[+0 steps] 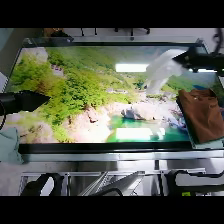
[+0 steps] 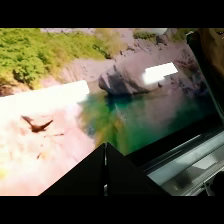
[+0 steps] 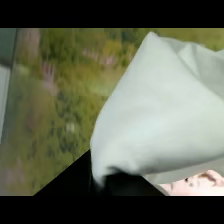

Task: Fold the shirts.

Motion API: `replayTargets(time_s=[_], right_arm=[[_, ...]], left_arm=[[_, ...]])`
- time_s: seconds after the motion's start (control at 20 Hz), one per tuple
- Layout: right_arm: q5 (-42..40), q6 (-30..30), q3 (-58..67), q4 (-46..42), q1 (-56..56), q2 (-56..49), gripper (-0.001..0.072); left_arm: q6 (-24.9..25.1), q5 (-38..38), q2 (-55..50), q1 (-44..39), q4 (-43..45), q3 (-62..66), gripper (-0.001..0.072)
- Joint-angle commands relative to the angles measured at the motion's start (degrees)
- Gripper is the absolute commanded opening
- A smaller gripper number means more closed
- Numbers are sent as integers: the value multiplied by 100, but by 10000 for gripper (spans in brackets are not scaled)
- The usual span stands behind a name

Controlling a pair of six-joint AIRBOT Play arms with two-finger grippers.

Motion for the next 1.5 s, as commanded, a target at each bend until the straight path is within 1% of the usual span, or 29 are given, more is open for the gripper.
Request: replayTargets(time_s=[0.0,0.1,0.2,0.5,0.65,0.8,0.85,0.9,0.95,1.0,1.05,1.15,1.25,1.45], right_arm=[[-597,407,66,614,-1193,133,18],[-553,483,66,610,-1668,31,18],[-260,483,66,597,-2090,-50,18],[1287,837,63,-13,-2924,-57,18],[1644,1554,63,-597,-3012,166,18],[1952,2229,63,-710,-3241,476,18],[2155,2409,63,-914,-3338,616,18],[2465,2669,63,-1458,-3394,758,18],[2811,2916,57,-2151,-3421,872,18],[3104,2981,20,-2916,-3421,977,18],[3250,2977,-83,-3473,-3421,1056,18],[3246,2962,-525,-4116,-3421,1191,18],[2992,2874,-1084,-4522,-3421,1263,19],[2194,2830,-2308,-4653,-3421,1246,19]], left_arm=[[35,-177,20,-2,7,0,19],[42,-177,20,-2,9,0,19],[68,-188,20,-2,7,0,19],[83,-186,20,-2,2,0,19],[81,-173,20,-2,2,0,19],[111,-162,17,-2,4,0,19],[173,-168,20,-2,2,0,19],[173,-168,20,-2,0,0,19],[175,-166,20,-4,0,0,19],[190,-162,20,-2,0,0,19],[232,-153,17,-4,0,0,19],[286,-153,20,-4,2,0,19],[326,-177,20,-2,7,0,20],[339,-175,20,-2,7,0,19]])
